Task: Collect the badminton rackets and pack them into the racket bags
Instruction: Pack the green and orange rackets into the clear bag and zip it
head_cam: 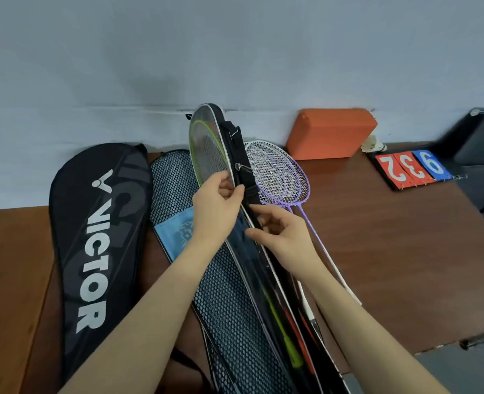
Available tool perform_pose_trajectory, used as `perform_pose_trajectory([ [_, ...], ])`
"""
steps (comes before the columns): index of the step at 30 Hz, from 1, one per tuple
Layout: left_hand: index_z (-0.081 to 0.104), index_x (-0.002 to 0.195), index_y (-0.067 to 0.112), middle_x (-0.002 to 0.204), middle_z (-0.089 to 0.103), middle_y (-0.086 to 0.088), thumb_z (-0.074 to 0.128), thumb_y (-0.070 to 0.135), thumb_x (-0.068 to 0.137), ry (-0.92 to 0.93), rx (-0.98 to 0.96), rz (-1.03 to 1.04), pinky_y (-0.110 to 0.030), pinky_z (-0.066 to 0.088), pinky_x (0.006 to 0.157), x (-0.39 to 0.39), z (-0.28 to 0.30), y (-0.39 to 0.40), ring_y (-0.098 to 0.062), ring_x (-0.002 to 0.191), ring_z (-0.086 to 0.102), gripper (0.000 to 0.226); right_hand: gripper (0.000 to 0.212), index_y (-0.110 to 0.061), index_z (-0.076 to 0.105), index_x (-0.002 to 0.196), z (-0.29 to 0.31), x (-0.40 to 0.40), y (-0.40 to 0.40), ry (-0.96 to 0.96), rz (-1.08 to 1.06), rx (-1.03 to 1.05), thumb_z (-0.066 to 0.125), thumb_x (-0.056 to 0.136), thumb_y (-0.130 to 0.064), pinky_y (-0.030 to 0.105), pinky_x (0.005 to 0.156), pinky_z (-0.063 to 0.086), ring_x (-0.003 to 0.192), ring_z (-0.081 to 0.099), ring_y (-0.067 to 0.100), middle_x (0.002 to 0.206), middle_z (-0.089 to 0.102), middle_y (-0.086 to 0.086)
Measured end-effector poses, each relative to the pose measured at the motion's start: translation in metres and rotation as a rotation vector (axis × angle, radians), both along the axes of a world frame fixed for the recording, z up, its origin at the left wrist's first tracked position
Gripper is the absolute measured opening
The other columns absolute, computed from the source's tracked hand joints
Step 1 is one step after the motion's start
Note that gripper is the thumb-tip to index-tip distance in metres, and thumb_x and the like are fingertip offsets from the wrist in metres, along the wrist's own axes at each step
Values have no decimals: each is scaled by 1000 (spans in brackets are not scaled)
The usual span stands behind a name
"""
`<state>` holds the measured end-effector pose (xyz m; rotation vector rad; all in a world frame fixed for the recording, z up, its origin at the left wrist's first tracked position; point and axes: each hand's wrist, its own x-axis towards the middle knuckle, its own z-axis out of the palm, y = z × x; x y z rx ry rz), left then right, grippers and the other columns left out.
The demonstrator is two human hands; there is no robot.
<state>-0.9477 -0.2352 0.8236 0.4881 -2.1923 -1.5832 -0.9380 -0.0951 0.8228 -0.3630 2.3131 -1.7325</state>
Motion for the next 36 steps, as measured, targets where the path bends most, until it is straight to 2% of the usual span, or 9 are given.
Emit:
perform_pose_trajectory([
  [3, 65, 103, 13, 78, 62, 9, 66, 6, 81, 25, 88, -56, -20, 50, 74, 6, -2, -4, -5, 71, 59, 23, 25, -14, 67, 102, 3, -3, 5, -53, -9, -86, 68, 81, -1, 18, 67, 45, 66, 52, 8, 73, 58, 0],
  [6, 65, 105, 18, 84, 66, 2, 66, 6, 82, 59, 115, -145, -18, 50, 74, 17, -3, -8, -6, 75, 60, 26, 19, -17, 67, 102, 14, -13, 5, -13, -101, -134, 64, 86, -6, 23, 72, 49, 72, 57, 8, 85, 64, 3],
  [8, 63, 111, 21, 91, 66, -3, 67, 7, 82, 60, 92, -173, -20, 51, 77, 21, -5, -7, -9, 78, 59, 33, 22, -20, 65, 106, 21, -21, -3, 47, -99, -78, 66, 85, -12, 26, 75, 49, 78, 58, 9, 90, 65, 0],
  [11, 56, 112, 31, 81, 55, -4, 66, 7, 83, 56, 50, -188, -22, 47, 72, 26, -10, -2, -11, 74, 53, 39, 29, -16, 63, 107, 23, -29, -22, 144, -75, 56, 72, 80, -17, 19, 68, 47, 76, 57, 10, 89, 64, 1],
  [16, 56, 125, 8, 82, 52, 4, 64, 6, 84, -17, 27, -204, -8, 42, 73, 33, -22, -8, -2, 73, 53, 41, 18, -11, 64, 89, 7, -35, -36, 124, -111, 153, 75, 76, -16, 21, 68, 47, 73, 58, 13, 82, 64, 1],
  [24, 53, 127, 16, 85, 52, 3, 61, 2, 85, -17, 73, -289, -8, 41, 76, 39, -23, -16, 5, 73, 51, 44, 17, -13, 63, 86, 2, -42, -29, 78, 24, 128, 70, 77, -1, 16, 71, 48, 73, 59, 8, 78, 62, -7],
  [29, 51, 129, 21, 89, 56, 8, 66, 16, 84, -38, 9, -169, -12, 44, 76, 38, -17, -14, 0, 80, 55, 47, 14, -14, 64, 85, 0, -42, -28, 119, -9, 108, 70, 78, -3, 17, 74, 48, 73, 60, 5, 78, 62, -9],
  [33, 48, 124, 26, 84, 58, 12, 69, 34, 80, -9, -15, 0, -10, 45, 67, 26, -1, -13, 2, 75, 56, 50, 11, -8, 62, 84, 2, -39, -29, 98, -4, 77, 70, 79, -3, 26, 72, 49, 74, 59, 14, 77, 63, 1],
  [36, 50, 120, 25, 77, 57, 9, 74, 30, 76, 11, -60, 31, -16, 47, 67, 13, 7, -12, -3, 70, 57, 50, 16, -13, 61, 75, 4, -38, -30, 20, -4, 2, 71, 77, -1, 30, 70, 48, 70, 58, 15, 73, 62, 4],
])
